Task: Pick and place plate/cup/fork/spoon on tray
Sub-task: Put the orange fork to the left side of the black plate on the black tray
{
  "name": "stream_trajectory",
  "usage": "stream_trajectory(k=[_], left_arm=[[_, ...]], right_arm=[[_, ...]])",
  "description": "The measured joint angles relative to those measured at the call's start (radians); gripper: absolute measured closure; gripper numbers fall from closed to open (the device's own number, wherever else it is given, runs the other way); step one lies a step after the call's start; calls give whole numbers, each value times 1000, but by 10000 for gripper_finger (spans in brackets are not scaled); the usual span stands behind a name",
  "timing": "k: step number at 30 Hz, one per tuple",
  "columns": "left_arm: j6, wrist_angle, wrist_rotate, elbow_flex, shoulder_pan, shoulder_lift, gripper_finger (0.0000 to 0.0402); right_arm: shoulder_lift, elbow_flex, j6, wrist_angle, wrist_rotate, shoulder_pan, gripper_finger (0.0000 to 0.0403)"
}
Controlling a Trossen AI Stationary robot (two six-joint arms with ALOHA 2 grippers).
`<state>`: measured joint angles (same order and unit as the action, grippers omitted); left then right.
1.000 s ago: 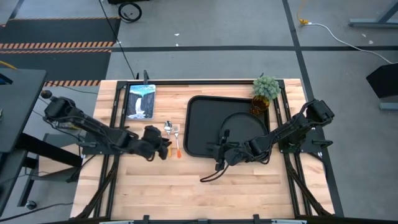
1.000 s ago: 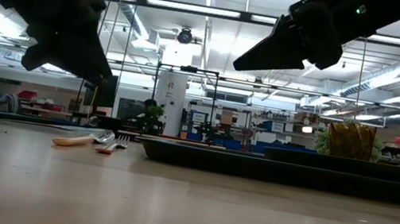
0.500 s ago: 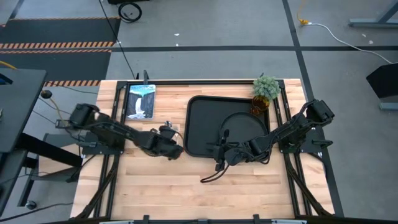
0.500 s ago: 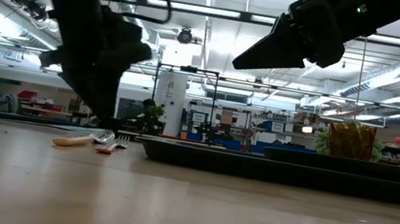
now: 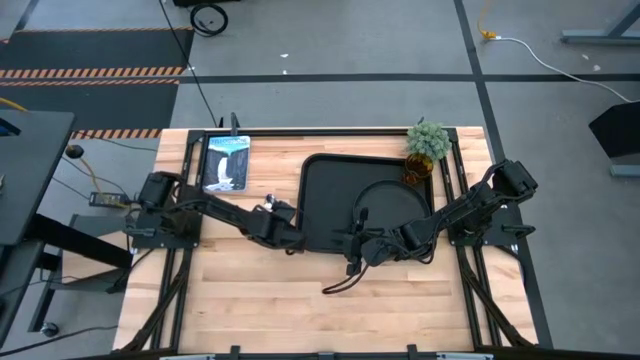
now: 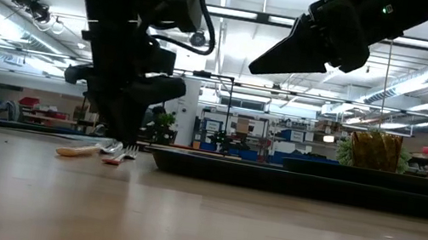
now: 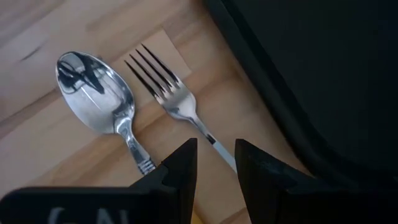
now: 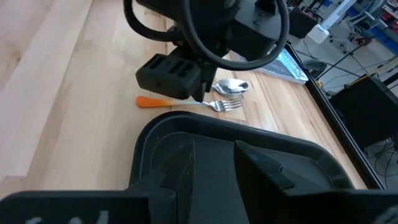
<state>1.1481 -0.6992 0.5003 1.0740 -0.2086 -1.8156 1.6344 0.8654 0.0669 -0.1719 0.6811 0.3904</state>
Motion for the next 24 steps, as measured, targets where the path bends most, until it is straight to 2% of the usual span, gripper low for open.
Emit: stream_trajectory(k=[9,19,24], left_arm=[[30,13,-8,-1,5,-14,279],[71,25,-12,1,4,-70,212],[66,24,-28,2,4,-74,220]], right_arm=[[0,0,2,-14,-4,0,284],[0,0,8,-24,-31,4,284],[0,0,14,-33,-31,4,284]])
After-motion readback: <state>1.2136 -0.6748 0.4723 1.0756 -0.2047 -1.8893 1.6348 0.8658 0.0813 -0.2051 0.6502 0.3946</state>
